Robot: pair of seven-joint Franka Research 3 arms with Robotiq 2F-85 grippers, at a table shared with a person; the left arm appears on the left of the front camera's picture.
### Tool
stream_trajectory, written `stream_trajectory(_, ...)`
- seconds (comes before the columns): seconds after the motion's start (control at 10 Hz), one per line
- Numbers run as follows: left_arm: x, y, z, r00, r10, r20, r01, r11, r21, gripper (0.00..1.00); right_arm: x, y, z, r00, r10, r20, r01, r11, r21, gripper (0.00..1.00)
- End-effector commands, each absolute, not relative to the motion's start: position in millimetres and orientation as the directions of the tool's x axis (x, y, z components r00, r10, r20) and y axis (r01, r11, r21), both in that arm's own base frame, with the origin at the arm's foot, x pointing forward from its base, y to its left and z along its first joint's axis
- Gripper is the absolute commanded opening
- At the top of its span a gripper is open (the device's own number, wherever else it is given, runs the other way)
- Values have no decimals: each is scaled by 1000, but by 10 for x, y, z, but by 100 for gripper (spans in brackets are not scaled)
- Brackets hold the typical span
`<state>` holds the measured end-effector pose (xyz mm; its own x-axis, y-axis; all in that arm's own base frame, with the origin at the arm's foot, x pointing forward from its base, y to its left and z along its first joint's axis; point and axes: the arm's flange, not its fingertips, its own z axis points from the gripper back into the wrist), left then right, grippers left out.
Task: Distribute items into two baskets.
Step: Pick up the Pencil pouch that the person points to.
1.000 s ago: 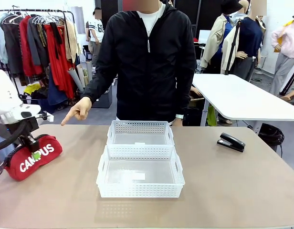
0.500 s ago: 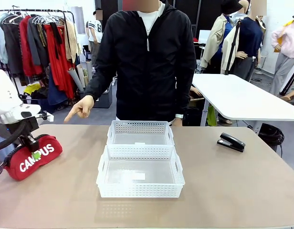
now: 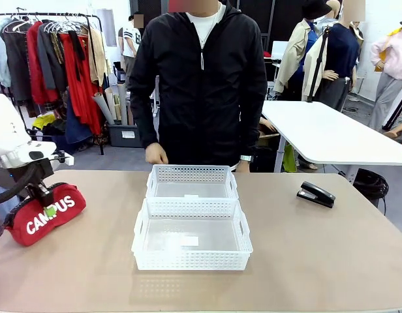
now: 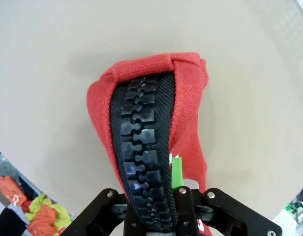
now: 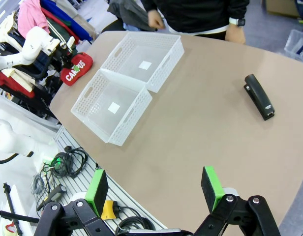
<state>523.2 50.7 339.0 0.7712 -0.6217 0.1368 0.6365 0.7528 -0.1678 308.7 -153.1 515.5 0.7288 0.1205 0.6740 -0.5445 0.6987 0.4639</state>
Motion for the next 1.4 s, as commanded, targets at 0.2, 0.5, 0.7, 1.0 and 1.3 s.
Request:
stream_trajectory(0.2, 5393, 514, 4020, 702, -699, 134, 710, 674, -202, 0, 3096, -1532, 5167, 718, 117, 686, -555, 691, 463, 100)
stream_trajectory(0.5, 5456, 305, 4703, 595, -798, 93, 802, 582, -136, 0, 3096, -1532, 5167, 718, 117, 686, -555, 691, 463, 100)
stream_trajectory(0.7, 5346, 23, 5155, 513, -855, 73, 858, 509, -67, 0, 3096, -1532, 5167, 718, 117, 686, -555, 691, 463, 100)
stream_trajectory(1.0, 5123, -169, 5488, 382, -918, 105, 924, 381, -35, 0, 3096, -1532, 5167, 718, 117, 686, -555, 691, 463, 100)
stream_trajectory(1.3, 5083, -170, 5531, 333, -938, 92, 943, 330, -54, 0, 3096, -1532, 5167, 718, 117, 686, -555, 691, 463, 100)
